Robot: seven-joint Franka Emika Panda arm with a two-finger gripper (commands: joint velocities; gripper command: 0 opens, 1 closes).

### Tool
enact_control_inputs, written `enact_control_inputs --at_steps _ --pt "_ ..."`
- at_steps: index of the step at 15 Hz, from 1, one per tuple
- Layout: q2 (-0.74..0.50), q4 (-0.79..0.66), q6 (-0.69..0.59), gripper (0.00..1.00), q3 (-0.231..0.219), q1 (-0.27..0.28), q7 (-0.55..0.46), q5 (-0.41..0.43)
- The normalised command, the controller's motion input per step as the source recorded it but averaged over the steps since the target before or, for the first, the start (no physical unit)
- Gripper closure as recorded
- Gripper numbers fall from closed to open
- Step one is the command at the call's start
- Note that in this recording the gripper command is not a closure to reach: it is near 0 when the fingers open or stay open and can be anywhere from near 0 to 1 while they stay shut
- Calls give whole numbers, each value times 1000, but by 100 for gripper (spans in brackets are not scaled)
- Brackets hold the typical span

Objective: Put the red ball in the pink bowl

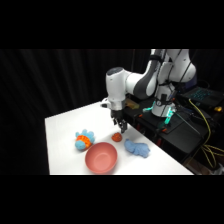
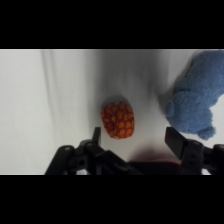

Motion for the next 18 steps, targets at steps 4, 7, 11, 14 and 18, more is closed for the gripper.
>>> enact_control_inputs --at_steps 4,7,11,14,18 --pt "288 159 136 0 5 -61 -189 194" --pt "306 231 69 0 79 -78 -241 256" --pt "216 192 35 0 101 -98 -226 217" --pt "59 82 21 97 76 -106 -200 167" --pt "-53 9 51 100 38 -77 -153 125"
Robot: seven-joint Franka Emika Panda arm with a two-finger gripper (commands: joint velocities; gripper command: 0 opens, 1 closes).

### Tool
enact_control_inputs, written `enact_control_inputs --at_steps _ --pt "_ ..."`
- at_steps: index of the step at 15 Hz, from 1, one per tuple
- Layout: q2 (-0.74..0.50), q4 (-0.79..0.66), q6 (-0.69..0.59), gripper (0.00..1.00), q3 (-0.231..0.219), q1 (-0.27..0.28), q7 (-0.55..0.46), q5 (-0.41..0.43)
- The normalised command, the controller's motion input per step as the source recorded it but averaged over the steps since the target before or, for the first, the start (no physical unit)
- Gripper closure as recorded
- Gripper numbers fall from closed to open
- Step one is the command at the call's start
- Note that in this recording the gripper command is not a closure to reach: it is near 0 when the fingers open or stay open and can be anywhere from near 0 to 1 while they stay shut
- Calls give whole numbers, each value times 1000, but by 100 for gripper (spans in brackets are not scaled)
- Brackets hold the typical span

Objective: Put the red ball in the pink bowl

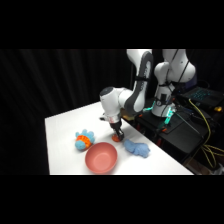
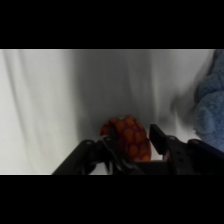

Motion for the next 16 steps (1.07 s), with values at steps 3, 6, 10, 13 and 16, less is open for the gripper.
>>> enact_control_inputs --at_steps 3,6,10,13,16 --pt "-139 -46 50 97 -11 -14 -69 60" --pt "-326 -123 -50 15 -85 64 59 -51" --pt "-567 -88 -339 15 -164 187 213 -299" --pt "-289 254 -538 15 -33 176 177 -322" --pt "120 494 -480 15 77 138 84 -226"
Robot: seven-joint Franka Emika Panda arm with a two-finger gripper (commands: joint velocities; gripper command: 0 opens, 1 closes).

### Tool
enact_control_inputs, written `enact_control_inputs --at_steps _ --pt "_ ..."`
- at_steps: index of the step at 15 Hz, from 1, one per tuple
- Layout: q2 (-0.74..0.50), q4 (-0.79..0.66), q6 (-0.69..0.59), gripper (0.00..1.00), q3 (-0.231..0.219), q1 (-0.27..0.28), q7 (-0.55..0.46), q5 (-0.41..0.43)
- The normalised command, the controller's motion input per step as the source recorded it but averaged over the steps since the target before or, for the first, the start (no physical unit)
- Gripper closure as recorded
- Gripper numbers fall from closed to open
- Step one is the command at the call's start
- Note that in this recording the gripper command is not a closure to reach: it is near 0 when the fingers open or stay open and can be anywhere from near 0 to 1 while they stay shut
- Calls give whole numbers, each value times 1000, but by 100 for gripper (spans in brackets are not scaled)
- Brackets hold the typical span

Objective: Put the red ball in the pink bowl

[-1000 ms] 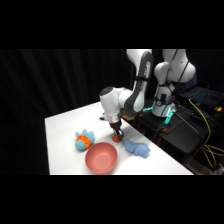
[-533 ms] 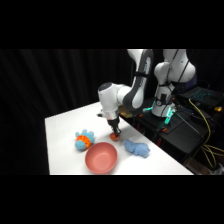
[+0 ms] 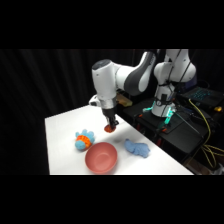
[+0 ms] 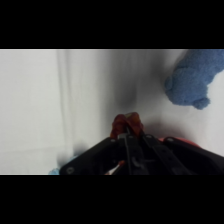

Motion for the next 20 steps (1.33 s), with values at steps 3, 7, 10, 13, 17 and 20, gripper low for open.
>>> enact_control_inputs --at_steps 3,7,10,13,17,20 --pt "379 617 -377 15 74 102 17 -183" --pt "510 706 -331 15 29 48 -102 -105" --pt "441 665 -330 15 14 29 -171 -59" --pt "358 613 -314 15 26 30 -188 -23" --pt "167 401 -245 15 11 15 -167 -10" --pt "26 203 -202 0 -7 -28 -146 23"
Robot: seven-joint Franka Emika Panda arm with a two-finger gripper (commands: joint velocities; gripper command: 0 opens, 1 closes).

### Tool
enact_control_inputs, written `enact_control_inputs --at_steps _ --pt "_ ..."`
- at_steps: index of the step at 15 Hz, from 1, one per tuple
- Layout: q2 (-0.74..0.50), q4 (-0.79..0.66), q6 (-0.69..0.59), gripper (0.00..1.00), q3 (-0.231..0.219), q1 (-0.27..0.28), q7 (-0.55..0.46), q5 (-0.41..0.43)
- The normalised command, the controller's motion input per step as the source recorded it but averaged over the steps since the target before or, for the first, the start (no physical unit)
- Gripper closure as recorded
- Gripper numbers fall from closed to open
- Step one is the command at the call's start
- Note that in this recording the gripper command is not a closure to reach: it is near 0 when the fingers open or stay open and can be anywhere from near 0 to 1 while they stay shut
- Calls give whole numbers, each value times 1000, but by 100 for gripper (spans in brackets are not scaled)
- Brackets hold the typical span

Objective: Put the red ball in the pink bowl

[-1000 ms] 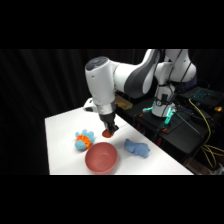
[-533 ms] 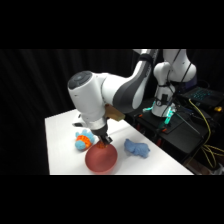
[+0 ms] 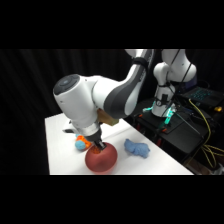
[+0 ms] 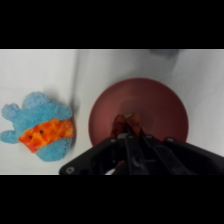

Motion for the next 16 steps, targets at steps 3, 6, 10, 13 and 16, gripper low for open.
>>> enact_control_inputs --at_steps 3,6,10,13,16 --pt "-96 32 -131 0 -11 -47 -132 39" --pt "-232 -145 -72 0 -20 -46 -120 18" --pt "-278 -202 -60 0 -13 -38 -116 4" --pt "-558 -490 47 0 2 -90 -154 61" --pt "-845 -794 238 0 -39 -175 -176 114"
